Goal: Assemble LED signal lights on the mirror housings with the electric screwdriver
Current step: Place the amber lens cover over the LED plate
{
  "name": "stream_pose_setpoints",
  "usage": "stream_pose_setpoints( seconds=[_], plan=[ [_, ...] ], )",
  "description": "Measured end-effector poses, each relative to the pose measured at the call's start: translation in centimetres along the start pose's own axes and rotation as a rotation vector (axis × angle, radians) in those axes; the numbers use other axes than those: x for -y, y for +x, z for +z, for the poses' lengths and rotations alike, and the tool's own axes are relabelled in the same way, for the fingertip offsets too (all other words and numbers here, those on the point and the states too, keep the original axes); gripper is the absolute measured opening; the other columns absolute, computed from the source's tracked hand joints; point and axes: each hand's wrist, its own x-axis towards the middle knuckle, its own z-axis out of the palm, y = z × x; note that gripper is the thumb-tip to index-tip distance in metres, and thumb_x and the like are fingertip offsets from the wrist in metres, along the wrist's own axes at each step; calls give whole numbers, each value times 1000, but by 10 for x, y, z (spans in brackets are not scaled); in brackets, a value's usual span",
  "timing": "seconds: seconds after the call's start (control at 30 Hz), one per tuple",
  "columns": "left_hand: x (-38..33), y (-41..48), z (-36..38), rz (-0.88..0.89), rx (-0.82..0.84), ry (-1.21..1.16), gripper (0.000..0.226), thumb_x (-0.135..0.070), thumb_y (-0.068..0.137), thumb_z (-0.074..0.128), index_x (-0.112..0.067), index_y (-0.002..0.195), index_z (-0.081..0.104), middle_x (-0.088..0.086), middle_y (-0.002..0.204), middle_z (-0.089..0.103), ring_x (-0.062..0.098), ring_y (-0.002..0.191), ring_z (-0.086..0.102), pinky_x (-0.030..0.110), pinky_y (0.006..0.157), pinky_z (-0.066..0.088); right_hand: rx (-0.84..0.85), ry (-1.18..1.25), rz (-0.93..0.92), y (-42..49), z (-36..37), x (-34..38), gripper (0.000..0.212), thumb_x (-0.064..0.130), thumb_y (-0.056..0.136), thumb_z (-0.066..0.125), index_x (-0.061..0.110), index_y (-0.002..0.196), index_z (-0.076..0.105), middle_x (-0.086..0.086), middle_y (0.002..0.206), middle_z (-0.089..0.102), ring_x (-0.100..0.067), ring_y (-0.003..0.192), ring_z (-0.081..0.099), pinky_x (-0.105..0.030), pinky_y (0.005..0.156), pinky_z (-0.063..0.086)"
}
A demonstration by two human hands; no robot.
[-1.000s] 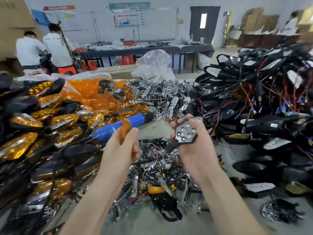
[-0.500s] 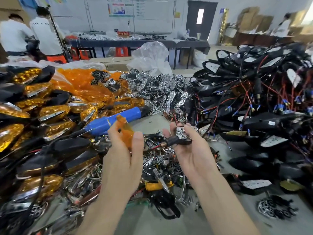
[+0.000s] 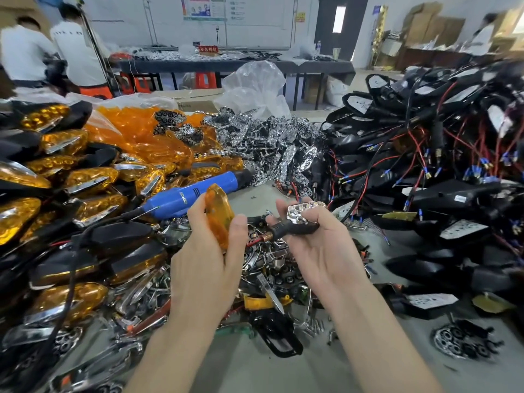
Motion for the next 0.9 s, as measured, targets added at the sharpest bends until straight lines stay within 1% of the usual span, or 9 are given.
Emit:
stream_pose_setpoints(
  seconds=[0.13, 0.23, 0.37, 0.4, 0.47, 0.57, 0.67, 0.8, 0.9],
  plan=[
    [3, 0, 0, -43, -6, -85, 56, -77, 91, 21, -36, 128, 29, -14, 65, 59, 4, 65, 61, 34, 51, 38, 48, -101, 6, 1, -4, 1, 31, -9, 99, 50, 6, 126, 50, -19, 123, 63, -34, 117, 70, -58, 95, 55],
    [4, 3, -3, -16, 2, -182, 48, -74, 95, 20, -38, 125, 30, -16, 87, 61, 8, 74, 61, 32, 59, 42, 131, -164, 9, 1, -6, 2, 46, -9, 94, 56, 15, 133, 57, -8, 113, 72, -32, 120, 67, -58, 100, 53],
    [2, 2, -6, 4, 32, -251, 42, -65, 100, 25, -37, 130, 32, -18, 104, 51, 6, 85, 56, 26, 73, 44, 212, -213, 15, 3, -10, 0, 51, -4, 90, 61, 24, 132, 61, -4, 109, 69, -30, 110, 67, -56, 102, 52],
    [1, 2, -6, -4, 45, -272, 41, -65, 100, 27, -40, 132, 31, -16, 109, 49, 4, 94, 55, 18, 79, 43, 204, -197, 11, 4, -11, -1, 48, 0, 87, 66, 24, 129, 63, -4, 107, 70, -30, 107, 68, -58, 102, 52],
    [-2, 0, -8, -28, 102, -334, 39, -66, 98, 34, -47, 132, 32, -13, 114, 50, 3, 106, 54, 19, 87, 43, 165, -164, 6, 6, -8, -2, 38, 17, 86, 72, 23, 123, 67, -5, 101, 71, -29, 98, 70, -58, 101, 52],
    [-5, -1, -11, -67, 182, -463, 43, -63, 92, 50, -53, 132, 37, -23, 118, 61, -1, 115, 58, 17, 89, 47, 112, -149, 15, 10, -6, -2, 28, 34, 106, 47, 20, 128, 59, -4, 89, 68, -26, 87, 69, -55, 99, 52],
    [-6, -4, -11, -44, 215, -516, 49, -56, 92, 58, -42, 136, 42, -27, 118, 64, -6, 111, 61, 3, 86, 43, 149, -169, -20, 9, -9, -1, 34, 35, 110, 39, 20, 133, 60, -5, 96, 70, -25, 94, 69, -48, 93, 55],
    [-7, -5, -10, -17, 277, -484, 45, -58, 93, 55, -48, 135, 41, -28, 122, 63, -5, 115, 60, 7, 89, 45, 261, -201, -55, 4, -13, 1, 36, 33, 102, 49, 20, 129, 70, -8, 108, 70, -24, 106, 68, -49, 103, 52],
    [-6, -6, -10, -13, 274, -474, 46, -61, 92, 54, -49, 135, 42, -28, 122, 63, -5, 114, 61, 10, 88, 47, 317, -234, -69, 3, -13, 2, 41, 34, 96, 59, 21, 134, 67, -7, 115, 70, -22, 111, 65, -47, 104, 53]
  ],
)
